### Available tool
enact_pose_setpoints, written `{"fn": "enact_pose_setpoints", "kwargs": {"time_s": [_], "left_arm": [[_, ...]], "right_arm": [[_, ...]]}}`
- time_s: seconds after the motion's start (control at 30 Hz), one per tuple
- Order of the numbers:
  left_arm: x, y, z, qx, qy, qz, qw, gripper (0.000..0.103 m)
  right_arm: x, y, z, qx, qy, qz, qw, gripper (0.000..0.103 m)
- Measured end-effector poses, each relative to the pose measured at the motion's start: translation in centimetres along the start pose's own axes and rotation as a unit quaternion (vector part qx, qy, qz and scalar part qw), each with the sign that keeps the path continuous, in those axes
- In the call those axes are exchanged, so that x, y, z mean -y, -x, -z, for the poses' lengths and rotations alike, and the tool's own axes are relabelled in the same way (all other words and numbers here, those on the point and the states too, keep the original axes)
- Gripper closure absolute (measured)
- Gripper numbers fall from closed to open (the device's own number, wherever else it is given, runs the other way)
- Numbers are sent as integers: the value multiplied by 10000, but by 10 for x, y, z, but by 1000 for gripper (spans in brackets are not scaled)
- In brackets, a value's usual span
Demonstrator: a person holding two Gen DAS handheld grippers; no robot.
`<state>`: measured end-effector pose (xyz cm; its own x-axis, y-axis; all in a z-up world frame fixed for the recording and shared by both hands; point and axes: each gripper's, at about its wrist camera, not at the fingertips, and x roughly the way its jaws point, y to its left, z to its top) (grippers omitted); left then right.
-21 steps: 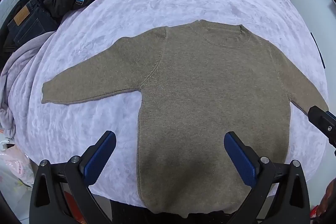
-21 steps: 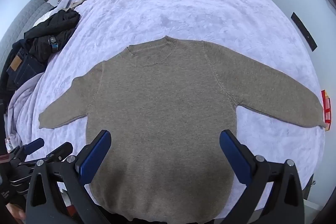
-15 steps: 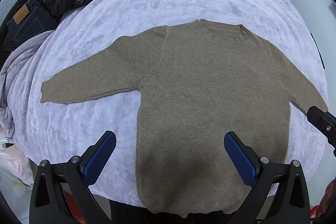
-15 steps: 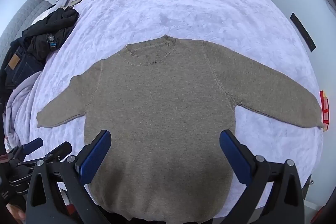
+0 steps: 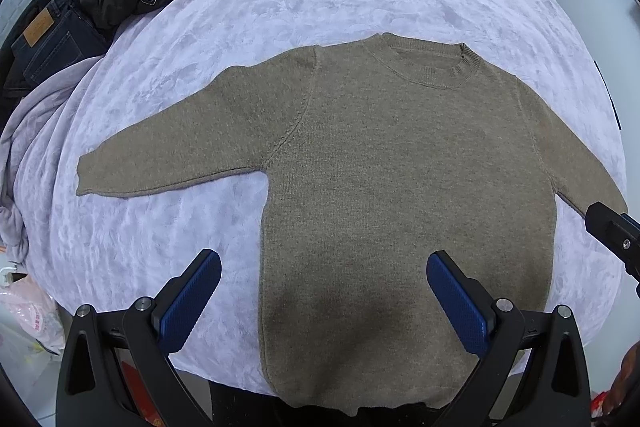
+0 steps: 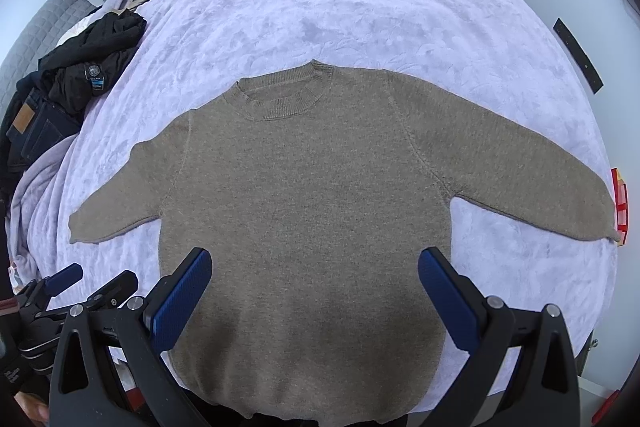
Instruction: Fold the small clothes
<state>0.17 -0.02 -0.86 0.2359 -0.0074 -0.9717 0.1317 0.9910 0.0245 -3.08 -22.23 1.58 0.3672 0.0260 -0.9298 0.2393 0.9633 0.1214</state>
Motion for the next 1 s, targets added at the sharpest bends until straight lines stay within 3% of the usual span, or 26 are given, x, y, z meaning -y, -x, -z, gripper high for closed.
{"fn": "enact_pose_setpoints", "kwargs": {"time_s": [1.0], "left_arm": [[2,-11,2,-142,7,-44,9999,0]], "right_arm": [[5,-8,-5,-113,-35,-86,9999,0]]}}
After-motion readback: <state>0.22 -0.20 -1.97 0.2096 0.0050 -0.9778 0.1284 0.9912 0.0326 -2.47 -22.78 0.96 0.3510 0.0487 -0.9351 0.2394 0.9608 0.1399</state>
